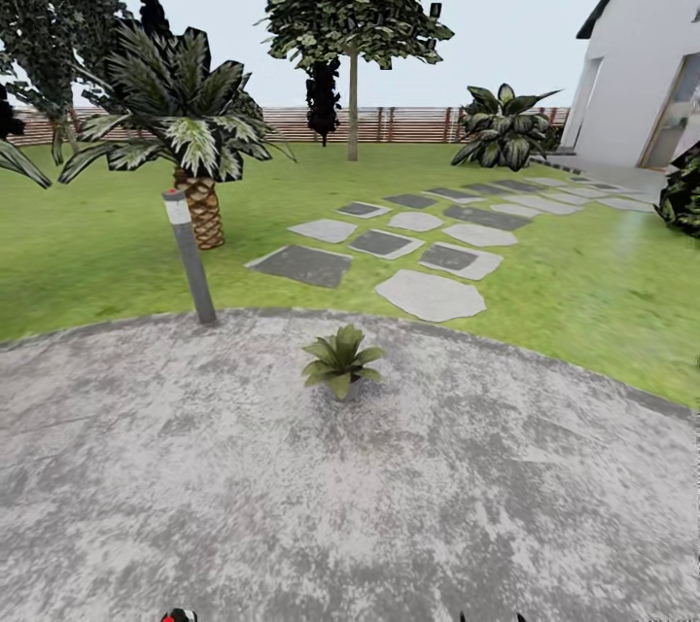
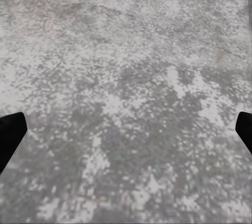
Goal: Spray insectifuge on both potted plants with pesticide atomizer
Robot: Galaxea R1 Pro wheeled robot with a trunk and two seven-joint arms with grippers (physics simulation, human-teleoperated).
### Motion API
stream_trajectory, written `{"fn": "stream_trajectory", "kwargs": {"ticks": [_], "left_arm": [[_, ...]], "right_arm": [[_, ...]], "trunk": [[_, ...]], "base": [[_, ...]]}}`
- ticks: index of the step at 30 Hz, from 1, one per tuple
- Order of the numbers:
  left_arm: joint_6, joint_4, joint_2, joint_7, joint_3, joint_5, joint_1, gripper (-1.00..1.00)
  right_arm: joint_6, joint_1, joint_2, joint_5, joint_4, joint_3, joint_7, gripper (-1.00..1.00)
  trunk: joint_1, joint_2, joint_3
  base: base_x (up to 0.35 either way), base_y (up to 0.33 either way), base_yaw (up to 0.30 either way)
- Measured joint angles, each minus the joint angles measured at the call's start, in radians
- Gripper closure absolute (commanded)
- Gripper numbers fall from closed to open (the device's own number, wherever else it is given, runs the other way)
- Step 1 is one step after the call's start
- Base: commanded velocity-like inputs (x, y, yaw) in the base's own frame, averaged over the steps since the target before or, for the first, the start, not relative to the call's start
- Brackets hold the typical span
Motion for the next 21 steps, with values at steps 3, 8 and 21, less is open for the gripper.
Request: {"fn": "stream_trajectory", "kwargs": {"ticks": [3, 8, 21], "left_arm": [[-0.001, 0.0, -0.001, 0.0, 0.0, 0.0, 0.0, 1.0], [-0.001, -0.001, -0.001, 0.0, 0.0, 0.0, 0.0, 1.0], [0.0, 0.0, -0.001, 0.0, 0.0, -0.001, 0.0, 1.0]], "right_arm": [[0.0, 0.0, 0.001, -0.001, 0.0, 0.0, 0.0, -1.0], [-0.001, 0.0, 0.002, -0.001, 0.0, 0.0, 0.0, -1.0], [0.0, 0.0, 0.002, 0.0, 0.0, 0.0, -0.001, -1.0]], "trunk": [[0.0, 0.0, 0.0], [0.0, 0.0, 0.0], [0.0, 0.0, 0.0]], "base": [[0.233, 0.279, -0.263], [0.213, 0.283, -0.183], [0.213, 0.277, -0.01]]}}
